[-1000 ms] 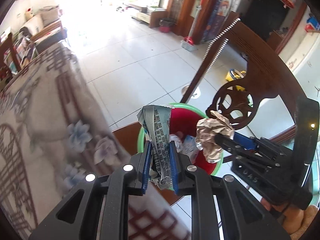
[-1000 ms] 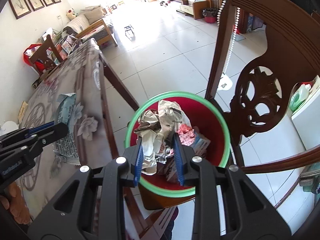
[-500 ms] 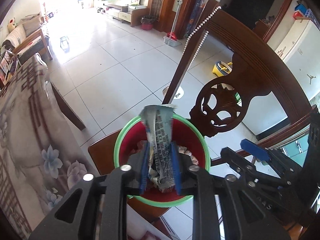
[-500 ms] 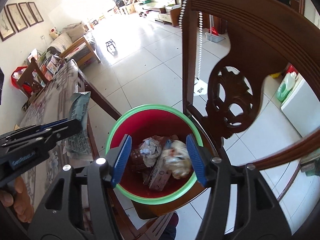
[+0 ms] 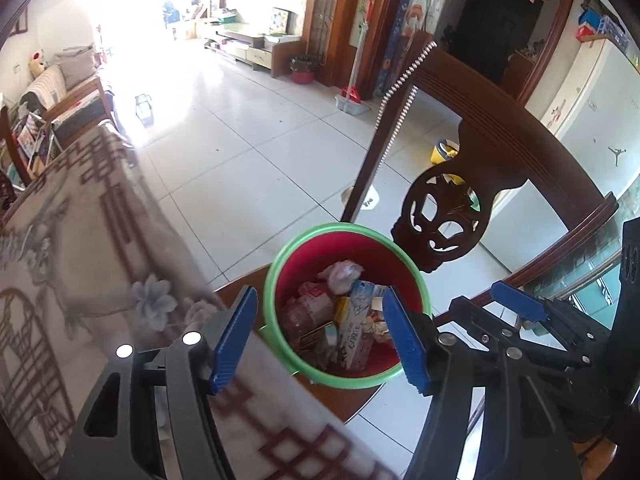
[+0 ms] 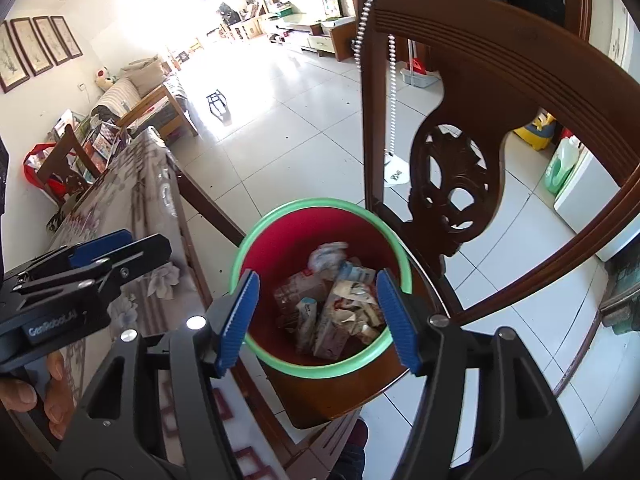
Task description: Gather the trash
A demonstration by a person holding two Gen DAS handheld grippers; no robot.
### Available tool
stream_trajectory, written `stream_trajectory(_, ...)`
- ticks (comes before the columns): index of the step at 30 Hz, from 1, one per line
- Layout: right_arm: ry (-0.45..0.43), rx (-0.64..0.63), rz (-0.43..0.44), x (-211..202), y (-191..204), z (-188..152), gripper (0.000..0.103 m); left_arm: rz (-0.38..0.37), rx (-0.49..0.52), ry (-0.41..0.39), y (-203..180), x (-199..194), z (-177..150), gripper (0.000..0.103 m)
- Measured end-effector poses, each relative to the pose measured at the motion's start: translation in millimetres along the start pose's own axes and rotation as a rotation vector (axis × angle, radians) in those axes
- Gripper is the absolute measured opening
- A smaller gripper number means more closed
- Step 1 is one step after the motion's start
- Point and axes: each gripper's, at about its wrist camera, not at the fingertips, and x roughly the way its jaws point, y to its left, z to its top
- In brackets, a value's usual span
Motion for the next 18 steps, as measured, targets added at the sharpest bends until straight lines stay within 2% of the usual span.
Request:
stream_trajectory(9,-0.019,-0.095,0.068,-17.4,90.9,-19.8,0.063,0.063,-0.094,-0.083,78.1,-68.5,-29.1,0.062)
stream_trajectory(16,-0.07,-0.17,0.104,-40.6,169.3,-35.5,0.069,0.114,-0.153,-0.156,143.1,-124.9,-57.5,0.064)
stream_trajectory(18,-0.082,-0.185,0.117,-46.5,190.9,-41.8,0.071,0.132,-0.168,-0.175,156.9,-136.7,-64.8,0.072)
